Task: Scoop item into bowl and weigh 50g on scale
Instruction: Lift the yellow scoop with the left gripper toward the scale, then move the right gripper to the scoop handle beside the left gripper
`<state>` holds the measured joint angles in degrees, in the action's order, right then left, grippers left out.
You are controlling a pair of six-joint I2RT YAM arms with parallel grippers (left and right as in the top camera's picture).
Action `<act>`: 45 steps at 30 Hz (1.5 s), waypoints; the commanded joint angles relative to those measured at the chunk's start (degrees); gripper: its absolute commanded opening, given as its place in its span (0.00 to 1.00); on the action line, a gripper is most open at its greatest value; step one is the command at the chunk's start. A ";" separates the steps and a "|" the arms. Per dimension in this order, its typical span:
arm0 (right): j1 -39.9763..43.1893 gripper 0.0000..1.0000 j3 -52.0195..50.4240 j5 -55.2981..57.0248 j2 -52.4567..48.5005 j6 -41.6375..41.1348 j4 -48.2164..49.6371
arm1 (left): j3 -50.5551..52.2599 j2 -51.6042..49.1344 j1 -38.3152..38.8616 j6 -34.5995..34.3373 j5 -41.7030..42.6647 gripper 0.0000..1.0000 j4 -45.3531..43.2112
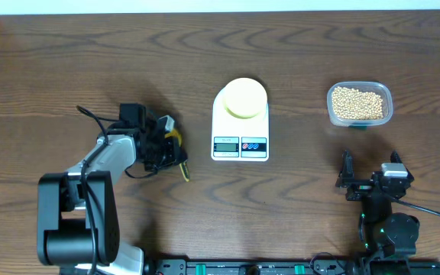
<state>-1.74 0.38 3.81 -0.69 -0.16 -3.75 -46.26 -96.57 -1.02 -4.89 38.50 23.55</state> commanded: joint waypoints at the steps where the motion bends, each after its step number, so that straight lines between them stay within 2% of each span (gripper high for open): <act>1: 0.28 0.99 -0.07 0.09 0.31 0.66 -0.24 | 0.15 6.95 0.07 -0.39 12.81 0.07 -4.13; 3: 0.28 0.99 -0.07 0.11 0.31 0.66 -0.24 | 0.15 9.88 0.07 -2.82 15.06 0.07 -7.10; 4: 0.28 0.99 -0.07 0.11 0.31 0.66 -0.22 | 0.15 12.79 0.09 -6.88 15.06 0.07 -10.05; 6: 0.28 0.99 -0.07 0.11 0.31 0.66 -0.22 | 0.15 16.55 0.09 -10.62 15.02 0.07 -13.79; 11: 0.28 0.99 -0.07 0.11 0.31 0.66 -0.22 | 0.15 24.79 0.07 -16.44 14.78 0.07 -22.58; 18: 0.28 0.99 -0.07 1.90 0.31 0.68 0.24 | 0.15 29.53 0.09 -22.64 9.81 0.07 -25.46; 23: 0.24 0.99 -0.07 -6.69 0.31 -7.98 5.73 | 0.15 30.01 0.09 -34.47 9.88 0.07 -34.84; 25: 0.26 0.99 -0.07 -6.32 0.31 -11.19 8.98 | 0.15 30.01 0.11 -36.65 9.90 0.07 -37.44; 27: 0.24 0.99 -0.07 -6.73 0.22 -18.08 16.37 | 0.15 30.01 0.48 -37.44 9.88 0.07 -40.48; 28: 0.24 0.99 0.17 -7.56 -0.13 -19.74 21.68 | 0.15 30.01 0.81 -37.44 9.88 0.07 -42.05; 30: 0.24 0.99 2.14 -8.55 -1.11 -20.00 24.76 | 0.15 30.01 1.60 -37.44 9.88 0.07 -43.71; 32: 0.24 0.99 7.45 -8.52 -3.50 -19.96 21.22 | 0.15 30.01 2.60 -37.48 9.62 0.07 -44.96; 34: 0.24 0.99 14.75 -8.52 -7.54 -19.74 13.64 | 0.15 30.01 3.74 -39.36 7.43 0.07 -45.11; 37: 0.24 0.99 29.05 -8.98 -18.03 -19.47 -0.94 | 0.15 29.99 5.22 -43.89 3.48 0.07 -45.33; 40: 0.24 0.99 39.89 -12.15 -27.67 -17.40 -10.67 | 0.15 29.99 6.05 -45.92 2.80 0.07 -46.45; 42: 0.24 0.99 45.29 -20.22 -33.73 -15.06 -13.05 | 0.15 29.99 6.93 -48.17 2.78 0.07 -47.50; 45: 0.13 0.99 48.57 -39.91 -41.03 -17.77 -9.60 | 0.15 29.99 8.85 -50.58 2.40 0.07 -50.31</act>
<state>-1.65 46.46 -15.33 -35.99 -17.32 -15.25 -45.60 -67.37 6.02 -51.20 42.17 -24.71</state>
